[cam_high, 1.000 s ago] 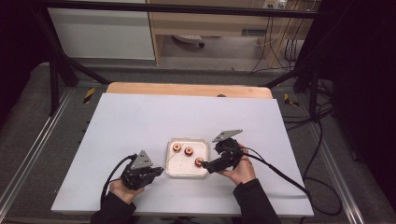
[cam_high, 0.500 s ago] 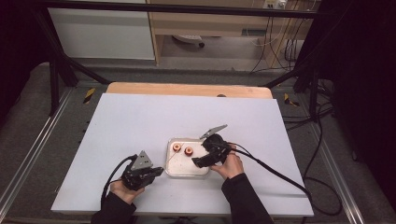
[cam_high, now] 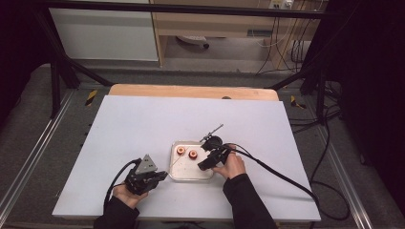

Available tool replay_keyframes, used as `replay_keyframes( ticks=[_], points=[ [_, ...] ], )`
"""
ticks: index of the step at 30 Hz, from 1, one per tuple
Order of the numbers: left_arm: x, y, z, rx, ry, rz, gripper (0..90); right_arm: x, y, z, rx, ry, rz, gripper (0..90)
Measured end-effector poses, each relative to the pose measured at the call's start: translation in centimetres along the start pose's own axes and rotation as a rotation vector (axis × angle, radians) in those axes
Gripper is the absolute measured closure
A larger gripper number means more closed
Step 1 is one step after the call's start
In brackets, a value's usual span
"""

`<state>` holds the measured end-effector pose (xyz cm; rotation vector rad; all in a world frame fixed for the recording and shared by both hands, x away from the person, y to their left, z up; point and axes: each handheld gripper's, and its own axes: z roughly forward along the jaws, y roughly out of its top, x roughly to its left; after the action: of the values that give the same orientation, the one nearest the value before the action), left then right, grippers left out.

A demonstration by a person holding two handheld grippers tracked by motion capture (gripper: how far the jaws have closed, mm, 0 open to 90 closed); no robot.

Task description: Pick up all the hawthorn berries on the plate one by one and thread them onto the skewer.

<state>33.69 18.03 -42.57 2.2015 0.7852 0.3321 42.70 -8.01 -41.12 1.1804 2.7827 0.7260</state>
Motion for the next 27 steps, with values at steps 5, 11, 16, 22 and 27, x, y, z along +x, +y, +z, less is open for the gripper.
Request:
replay_keyframes(
  ticks=[5,11,16,22,27],
  points=[
    [-0.01,-0.02,0.05,0.002,0.000,0.001,88.1,-0.03,0.22,0.29,0.024,0.013,0.005,50.1],
    [-0.07,0.03,0.10,0.004,0.000,0.004,88.2,-0.20,0.29,0.56,0.048,0.029,0.010,54.6],
    [-0.06,0.01,0.11,0.006,0.000,-0.001,88.2,-0.34,0.36,0.67,0.063,0.052,0.019,59.3],
    [-0.12,0.03,0.19,0.011,0.001,0.007,88.2,-0.48,0.48,0.72,0.070,0.064,0.041,59.7],
    [-0.22,0.03,0.08,0.003,0.007,0.007,88.2,-0.51,0.45,0.46,0.060,0.064,0.050,60.4]
  ],
)
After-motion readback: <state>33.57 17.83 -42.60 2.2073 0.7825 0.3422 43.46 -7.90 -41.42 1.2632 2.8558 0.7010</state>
